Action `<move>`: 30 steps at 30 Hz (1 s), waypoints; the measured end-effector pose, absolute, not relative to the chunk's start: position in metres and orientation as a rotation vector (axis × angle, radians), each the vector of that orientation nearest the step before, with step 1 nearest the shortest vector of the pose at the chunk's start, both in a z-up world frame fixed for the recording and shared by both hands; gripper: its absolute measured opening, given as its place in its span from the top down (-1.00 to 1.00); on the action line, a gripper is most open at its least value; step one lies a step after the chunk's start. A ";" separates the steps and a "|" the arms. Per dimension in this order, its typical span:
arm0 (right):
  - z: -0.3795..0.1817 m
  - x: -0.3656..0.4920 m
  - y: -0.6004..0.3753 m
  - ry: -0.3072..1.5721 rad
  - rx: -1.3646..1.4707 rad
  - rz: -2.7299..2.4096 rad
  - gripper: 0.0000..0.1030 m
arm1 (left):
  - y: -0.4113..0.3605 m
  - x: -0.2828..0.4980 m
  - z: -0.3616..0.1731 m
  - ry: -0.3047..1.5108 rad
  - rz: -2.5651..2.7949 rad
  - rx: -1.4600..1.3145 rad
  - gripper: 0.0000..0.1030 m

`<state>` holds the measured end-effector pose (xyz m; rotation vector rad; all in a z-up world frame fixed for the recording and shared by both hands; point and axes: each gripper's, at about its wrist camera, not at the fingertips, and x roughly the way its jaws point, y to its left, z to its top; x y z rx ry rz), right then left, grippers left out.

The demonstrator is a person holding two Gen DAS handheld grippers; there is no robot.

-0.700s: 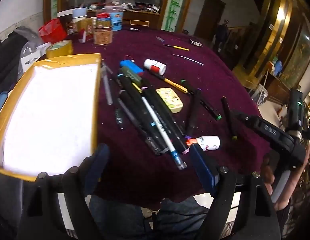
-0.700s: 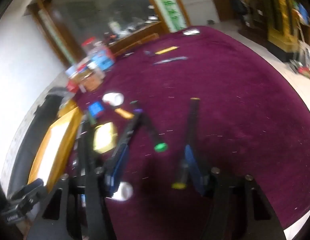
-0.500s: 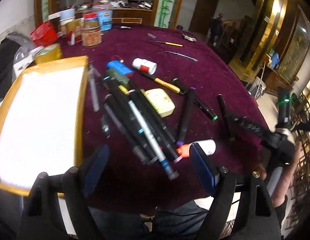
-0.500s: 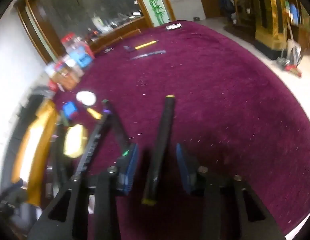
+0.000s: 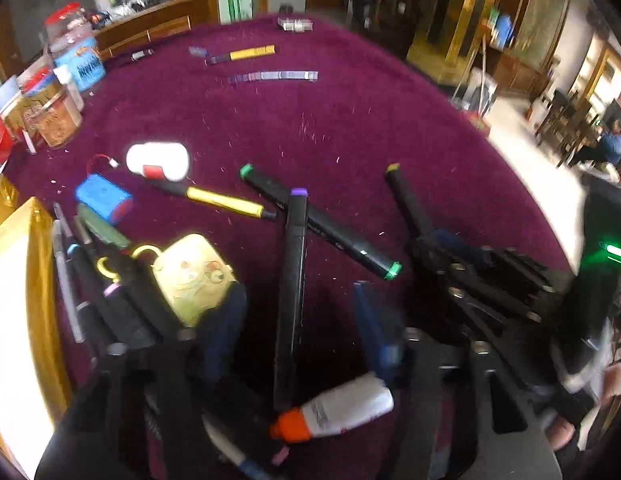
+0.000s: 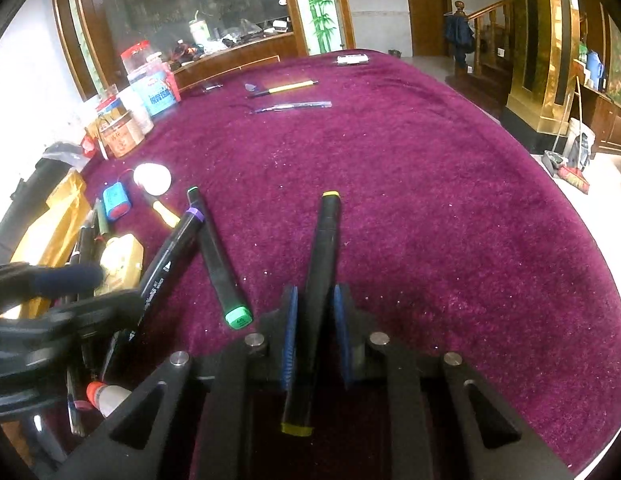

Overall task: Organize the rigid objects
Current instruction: 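Grasp a black marker with the right tool while the left tool grasps a purple-capped marker, then carry both markers to the yellow-rimmed tray and open both tools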

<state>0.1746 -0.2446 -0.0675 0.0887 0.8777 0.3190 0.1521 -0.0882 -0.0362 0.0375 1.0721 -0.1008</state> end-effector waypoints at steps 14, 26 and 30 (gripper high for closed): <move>-0.056 0.171 -0.257 0.839 0.192 0.355 0.73 | -0.057 0.156 -0.016 0.914 -0.062 -0.174 0.77; 0.014 0.101 -0.176 0.704 0.267 0.799 0.73 | 0.127 0.010 0.031 0.801 0.070 -0.648 0.77; 0.012 0.082 -0.105 0.789 0.236 1.035 0.73 | 0.174 -0.032 0.028 0.759 0.236 -0.682 0.76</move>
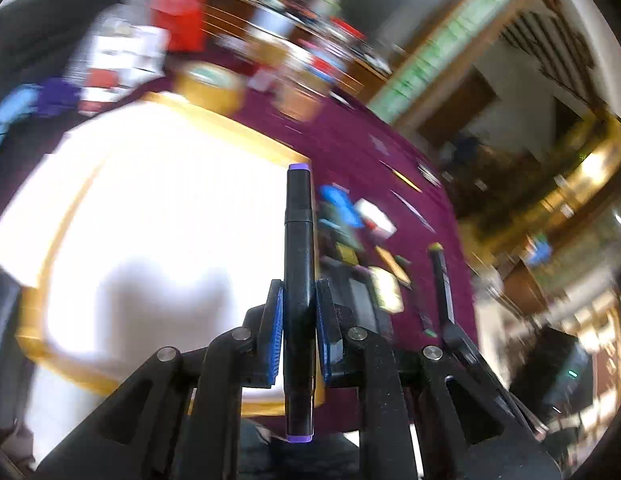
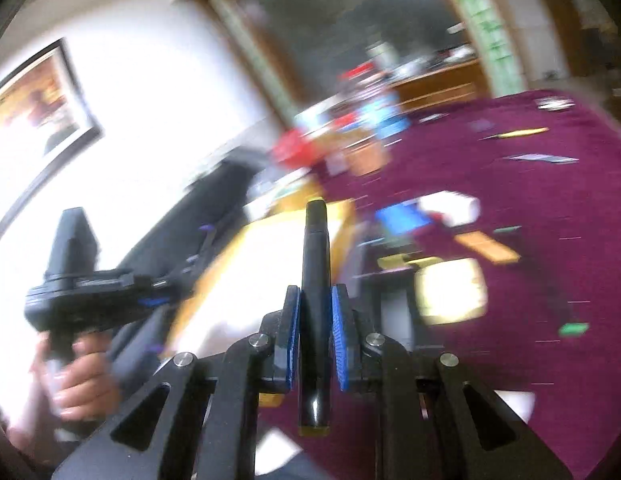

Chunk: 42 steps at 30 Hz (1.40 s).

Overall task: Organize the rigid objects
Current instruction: 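Carry both markers to the yellow-rimmed tray and open both tools, then move both tools back over the pile of markers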

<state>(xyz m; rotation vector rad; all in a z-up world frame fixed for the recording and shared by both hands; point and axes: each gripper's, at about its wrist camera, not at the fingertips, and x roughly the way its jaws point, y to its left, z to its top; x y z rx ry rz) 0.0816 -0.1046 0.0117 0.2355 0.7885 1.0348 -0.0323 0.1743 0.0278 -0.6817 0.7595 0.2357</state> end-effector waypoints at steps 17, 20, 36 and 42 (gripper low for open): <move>-0.048 0.045 0.061 0.956 -0.110 1.054 0.73 | 0.233 -0.025 -0.059 0.929 0.371 -0.789 0.76; -0.048 0.034 0.071 0.934 -0.206 1.018 0.73 | 0.229 -0.027 -0.056 0.931 0.398 -0.736 0.76; -0.024 0.015 0.049 0.790 -0.164 1.033 0.28 | 0.204 -0.053 -0.005 0.734 0.473 -0.605 -0.06; -0.012 0.025 -0.006 0.770 0.034 1.075 0.28 | 0.180 -0.066 0.016 0.660 0.464 -0.576 -0.08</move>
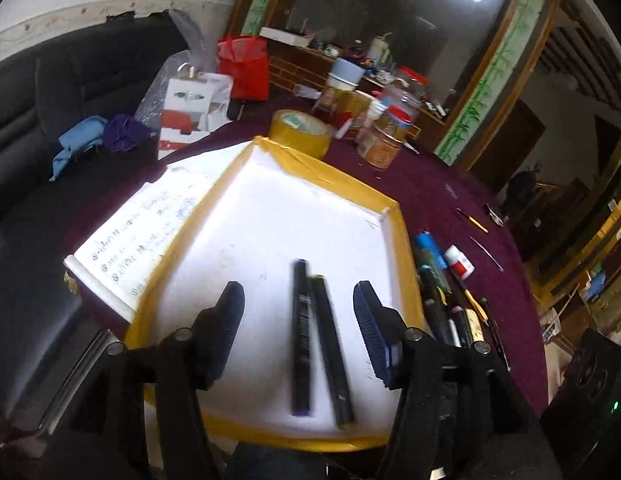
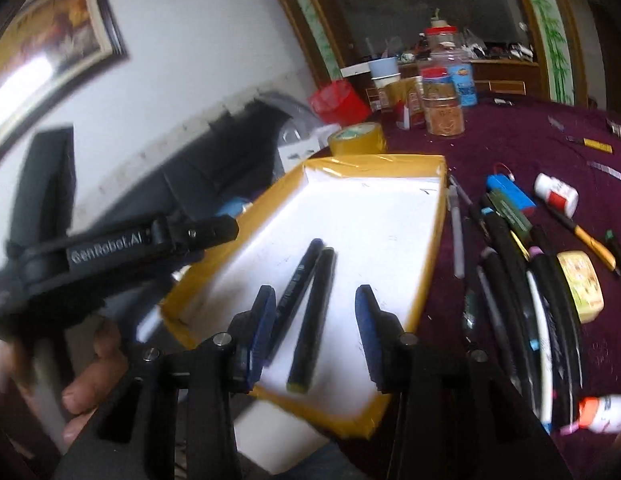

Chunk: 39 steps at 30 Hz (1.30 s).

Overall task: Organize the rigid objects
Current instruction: 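Move both tools back over the pile of markers, then grasp the green-capped black marker with the right tool and lift it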

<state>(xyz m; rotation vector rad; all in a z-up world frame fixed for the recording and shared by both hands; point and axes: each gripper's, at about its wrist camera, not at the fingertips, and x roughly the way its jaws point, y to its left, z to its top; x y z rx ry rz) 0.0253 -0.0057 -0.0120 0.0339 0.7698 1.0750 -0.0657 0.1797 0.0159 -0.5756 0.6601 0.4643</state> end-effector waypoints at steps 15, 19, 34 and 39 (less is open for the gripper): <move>-0.022 0.070 -0.149 0.818 0.209 0.926 0.28 | 0.047 -0.006 0.022 0.769 0.194 -0.396 -0.08; -0.023 0.086 -0.187 0.813 0.237 0.851 0.28 | 0.018 0.000 0.021 0.791 0.131 -0.335 -0.08; -0.041 0.183 -0.210 0.904 0.125 0.588 0.10 | -0.034 0.014 -0.016 0.925 0.000 -0.235 -0.07; -0.059 0.213 -0.193 0.983 0.041 0.586 0.12 | -0.032 0.015 -0.012 0.919 0.014 -0.227 -0.07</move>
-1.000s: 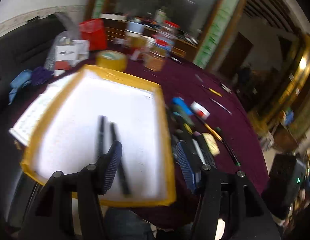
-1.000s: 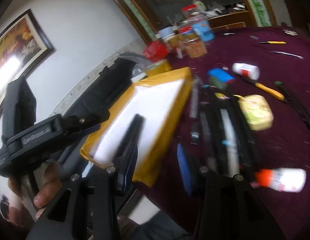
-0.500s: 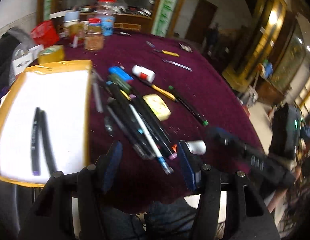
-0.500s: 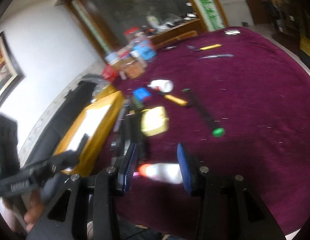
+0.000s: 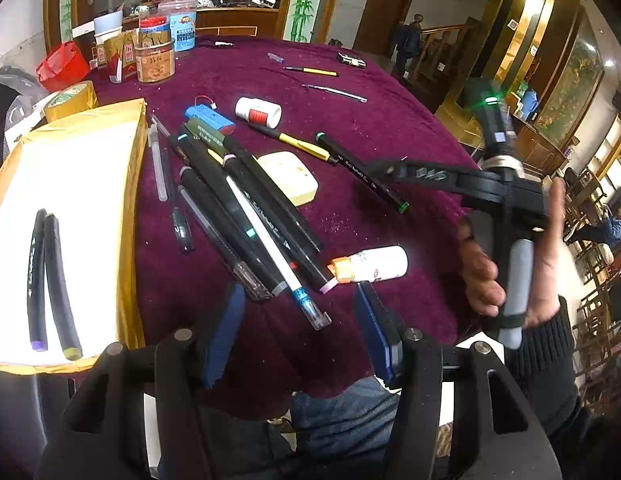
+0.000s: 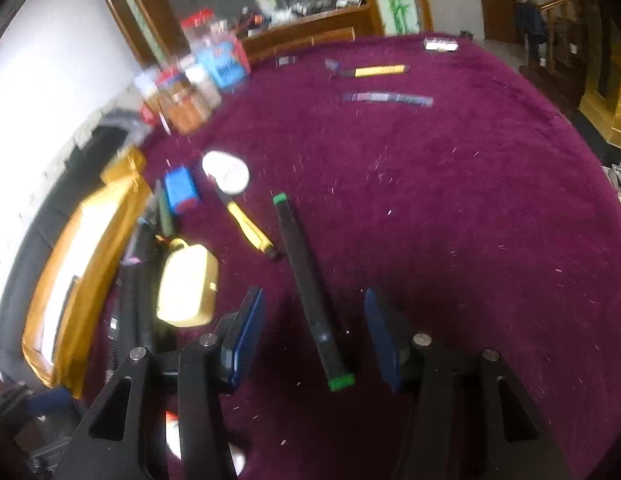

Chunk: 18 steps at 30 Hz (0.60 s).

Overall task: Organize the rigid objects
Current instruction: 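Grasp the green-capped black marker with the right tool and lift it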

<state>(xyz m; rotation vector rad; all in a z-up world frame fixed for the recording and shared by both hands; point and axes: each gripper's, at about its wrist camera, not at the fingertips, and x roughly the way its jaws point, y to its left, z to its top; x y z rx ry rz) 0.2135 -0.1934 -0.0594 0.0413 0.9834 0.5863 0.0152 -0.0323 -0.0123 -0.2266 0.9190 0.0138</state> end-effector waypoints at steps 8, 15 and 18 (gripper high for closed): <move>-0.063 0.192 -0.156 0.937 -0.231 0.524 0.75 | -0.023 0.010 -0.005 0.900 0.027 -0.235 -0.07; -0.059 0.177 -0.183 0.947 -0.175 0.510 0.75 | -0.027 0.016 -0.007 0.912 0.006 -0.228 -0.07; -0.056 0.181 -0.207 0.941 -0.089 0.457 0.75 | -0.031 0.017 -0.007 0.904 -0.011 -0.214 -0.07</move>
